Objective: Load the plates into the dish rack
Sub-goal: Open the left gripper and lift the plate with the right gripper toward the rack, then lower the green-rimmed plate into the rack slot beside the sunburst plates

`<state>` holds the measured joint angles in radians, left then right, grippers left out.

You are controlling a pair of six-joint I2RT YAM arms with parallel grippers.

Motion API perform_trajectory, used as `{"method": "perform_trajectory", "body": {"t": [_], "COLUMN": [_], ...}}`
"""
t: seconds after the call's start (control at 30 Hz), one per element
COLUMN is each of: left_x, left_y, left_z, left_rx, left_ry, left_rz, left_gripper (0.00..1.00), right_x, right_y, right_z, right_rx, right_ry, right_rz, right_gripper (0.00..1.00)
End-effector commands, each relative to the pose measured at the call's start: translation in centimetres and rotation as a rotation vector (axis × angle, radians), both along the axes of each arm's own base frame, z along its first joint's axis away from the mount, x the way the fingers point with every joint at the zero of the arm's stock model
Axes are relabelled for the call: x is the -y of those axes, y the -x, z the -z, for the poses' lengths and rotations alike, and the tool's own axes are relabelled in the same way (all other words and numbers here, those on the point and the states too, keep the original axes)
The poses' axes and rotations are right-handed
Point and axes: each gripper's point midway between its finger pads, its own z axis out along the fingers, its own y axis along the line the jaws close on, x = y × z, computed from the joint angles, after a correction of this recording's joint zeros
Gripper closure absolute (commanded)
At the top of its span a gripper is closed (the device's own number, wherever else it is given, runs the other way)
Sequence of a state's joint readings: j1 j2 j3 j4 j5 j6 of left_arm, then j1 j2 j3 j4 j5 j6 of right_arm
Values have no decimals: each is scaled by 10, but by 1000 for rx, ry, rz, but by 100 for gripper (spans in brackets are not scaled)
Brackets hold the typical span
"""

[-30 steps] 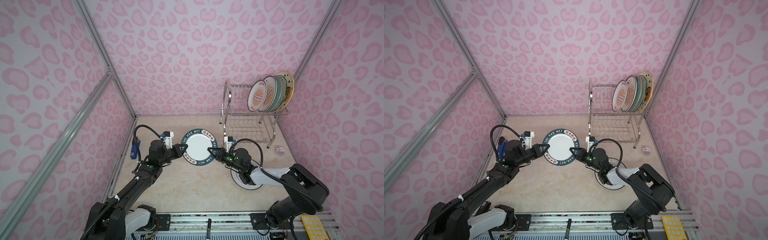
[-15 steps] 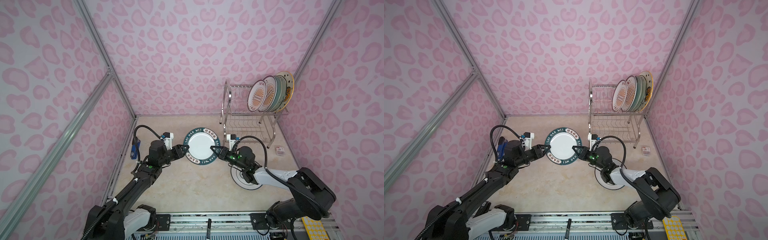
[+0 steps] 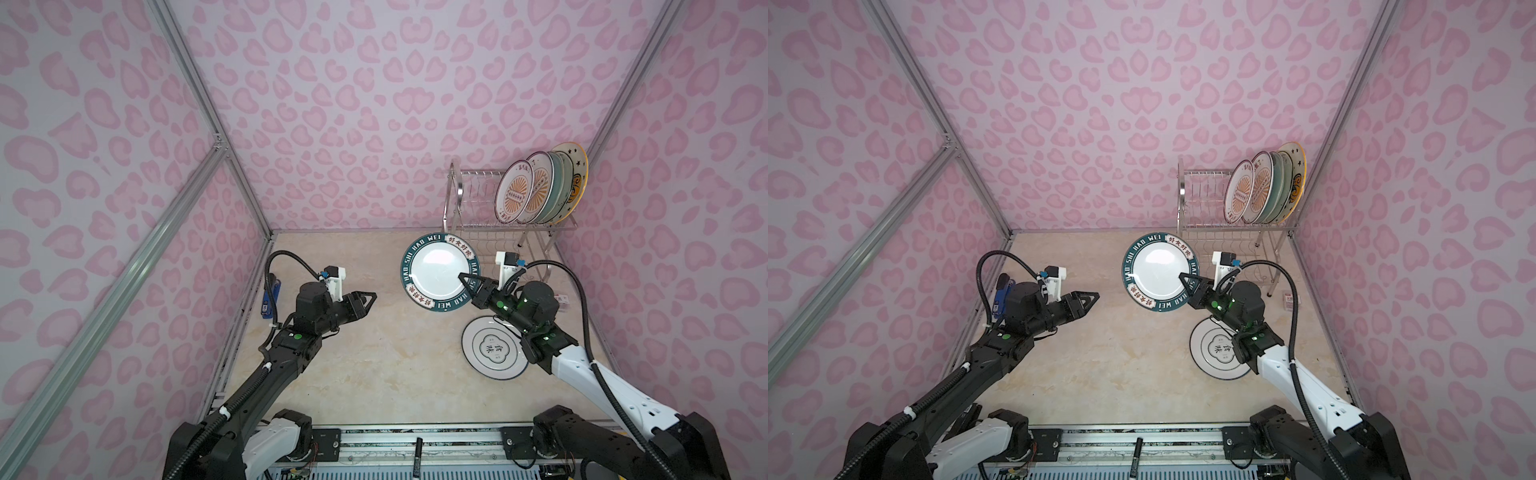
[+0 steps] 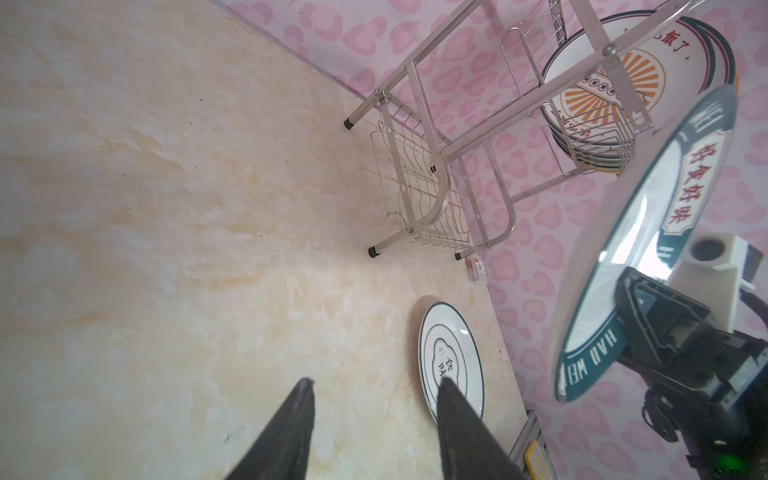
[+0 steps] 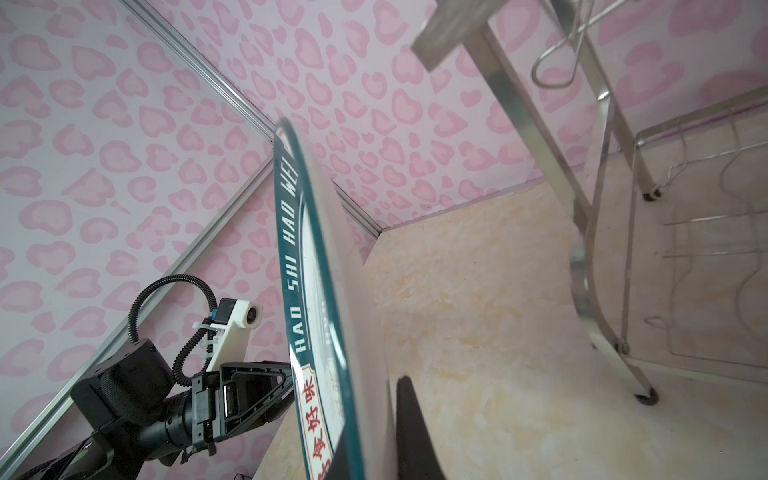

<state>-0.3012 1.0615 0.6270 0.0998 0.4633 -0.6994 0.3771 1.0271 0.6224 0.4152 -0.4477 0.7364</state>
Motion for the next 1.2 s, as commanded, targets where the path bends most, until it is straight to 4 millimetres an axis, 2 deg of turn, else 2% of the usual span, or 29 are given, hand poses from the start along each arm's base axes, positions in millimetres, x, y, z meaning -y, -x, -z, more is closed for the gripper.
{"method": "perform_trajectory", "body": {"t": [0.0, 0.3, 0.6, 0.93, 1.17], "left_x": [0, 3, 0, 1, 4], "left_y": [-3, -2, 4, 3, 4], "left_z": [-6, -12, -18, -21, -19], "left_rx": [26, 33, 46, 51, 41], "left_ry": [-4, 9, 5, 3, 5], "left_rz": [0, 17, 8, 19, 38], "left_gripper": [50, 50, 50, 50, 50], "right_x": [13, 48, 71, 93, 104], "right_y": [6, 11, 10, 6, -5], "right_z": [-4, -59, -103, -140, -163], "right_rx": [22, 144, 238, 311, 354], "right_ry": [94, 137, 126, 122, 161], "right_rz": [19, 131, 204, 311, 392], "right_gripper": [100, 100, 100, 100, 100]}}
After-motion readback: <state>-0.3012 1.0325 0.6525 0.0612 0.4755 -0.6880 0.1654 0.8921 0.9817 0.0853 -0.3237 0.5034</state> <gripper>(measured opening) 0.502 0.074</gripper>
